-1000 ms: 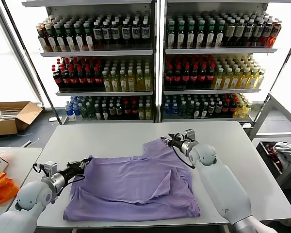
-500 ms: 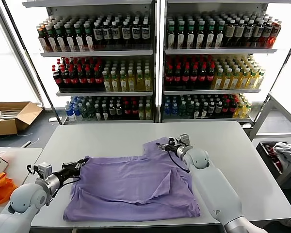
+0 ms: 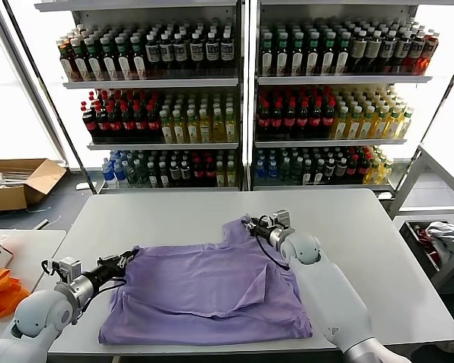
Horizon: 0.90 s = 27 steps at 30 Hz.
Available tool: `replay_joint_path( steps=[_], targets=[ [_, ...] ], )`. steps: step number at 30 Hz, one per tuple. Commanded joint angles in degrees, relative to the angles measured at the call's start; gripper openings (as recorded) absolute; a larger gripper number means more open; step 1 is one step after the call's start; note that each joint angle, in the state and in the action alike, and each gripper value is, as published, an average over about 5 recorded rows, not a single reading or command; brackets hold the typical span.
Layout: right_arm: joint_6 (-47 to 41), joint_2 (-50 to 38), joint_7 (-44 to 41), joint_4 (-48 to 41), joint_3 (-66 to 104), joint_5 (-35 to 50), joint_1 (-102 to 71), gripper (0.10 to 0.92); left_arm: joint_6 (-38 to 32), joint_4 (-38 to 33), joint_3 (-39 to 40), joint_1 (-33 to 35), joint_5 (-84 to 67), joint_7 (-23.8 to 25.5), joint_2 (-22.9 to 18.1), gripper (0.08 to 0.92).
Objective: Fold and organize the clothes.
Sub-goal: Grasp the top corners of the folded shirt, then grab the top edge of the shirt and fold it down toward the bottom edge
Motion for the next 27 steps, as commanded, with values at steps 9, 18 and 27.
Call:
replay_joint_path(
  steps=[9, 18, 27],
  targets=[
    [0.32, -1.54, -0.7, 5.47, 3.18, 9.26, -2.49, 0.107, 0.2, -0.67, 0.02, 0.33, -0.65, -0.57, -0.45, 0.088],
    [-0.67, -5.26, -0.49, 16.91, 6.97, 13.18, -9.51, 0.107, -0.02, -2.02, -0.74, 0.5, -1.58, 0.25, 0.25, 0.088],
    [-1.8, -9.16, 0.35, 31.38, 11.64, 15.97, -19.67, 0.107, -1.0, -5.08, -3.72, 3.42, -1.31, 2.37, 1.48, 0.088]
  ],
)
